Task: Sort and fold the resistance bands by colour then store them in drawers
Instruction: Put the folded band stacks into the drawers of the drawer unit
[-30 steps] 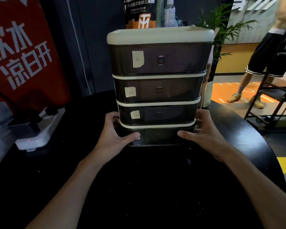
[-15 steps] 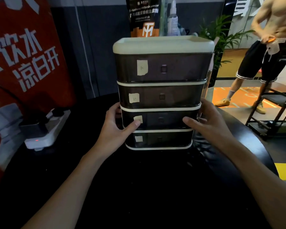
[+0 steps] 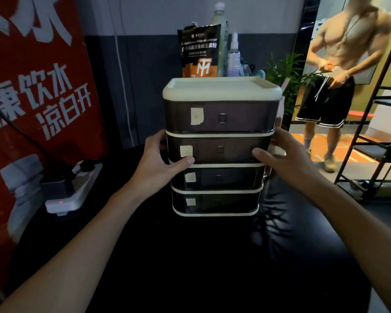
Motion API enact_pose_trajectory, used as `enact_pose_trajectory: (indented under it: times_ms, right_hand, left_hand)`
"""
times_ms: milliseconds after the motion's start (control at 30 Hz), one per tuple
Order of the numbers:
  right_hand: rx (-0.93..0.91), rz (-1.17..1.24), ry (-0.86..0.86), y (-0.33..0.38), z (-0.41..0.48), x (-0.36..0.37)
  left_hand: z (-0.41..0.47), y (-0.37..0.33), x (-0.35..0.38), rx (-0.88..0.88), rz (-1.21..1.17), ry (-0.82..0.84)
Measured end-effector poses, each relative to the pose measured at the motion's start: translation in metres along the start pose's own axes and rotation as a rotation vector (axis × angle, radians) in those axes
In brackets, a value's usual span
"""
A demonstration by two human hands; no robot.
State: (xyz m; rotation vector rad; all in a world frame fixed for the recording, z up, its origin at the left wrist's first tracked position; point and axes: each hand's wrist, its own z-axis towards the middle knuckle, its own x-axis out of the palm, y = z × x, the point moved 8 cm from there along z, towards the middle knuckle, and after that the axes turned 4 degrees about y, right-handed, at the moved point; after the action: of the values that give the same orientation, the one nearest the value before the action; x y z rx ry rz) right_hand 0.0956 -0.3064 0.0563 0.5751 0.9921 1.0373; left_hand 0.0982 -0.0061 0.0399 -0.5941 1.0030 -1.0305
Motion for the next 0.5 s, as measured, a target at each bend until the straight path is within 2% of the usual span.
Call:
enact_pose_trajectory:
  times_ms: [300,500]
  right_hand:
    - [0.018,-0.059,0.006,0.006,0.009,-0.001]
    - [-0.072,-0.010,-0.058,0.040,0.017,-0.018]
  left_hand:
    - [0.007,-0.013,-0.007,-0.018,0.066,0.007]
    - [0.028,-0.045,-0.022,0.028,-0.023,-0.026]
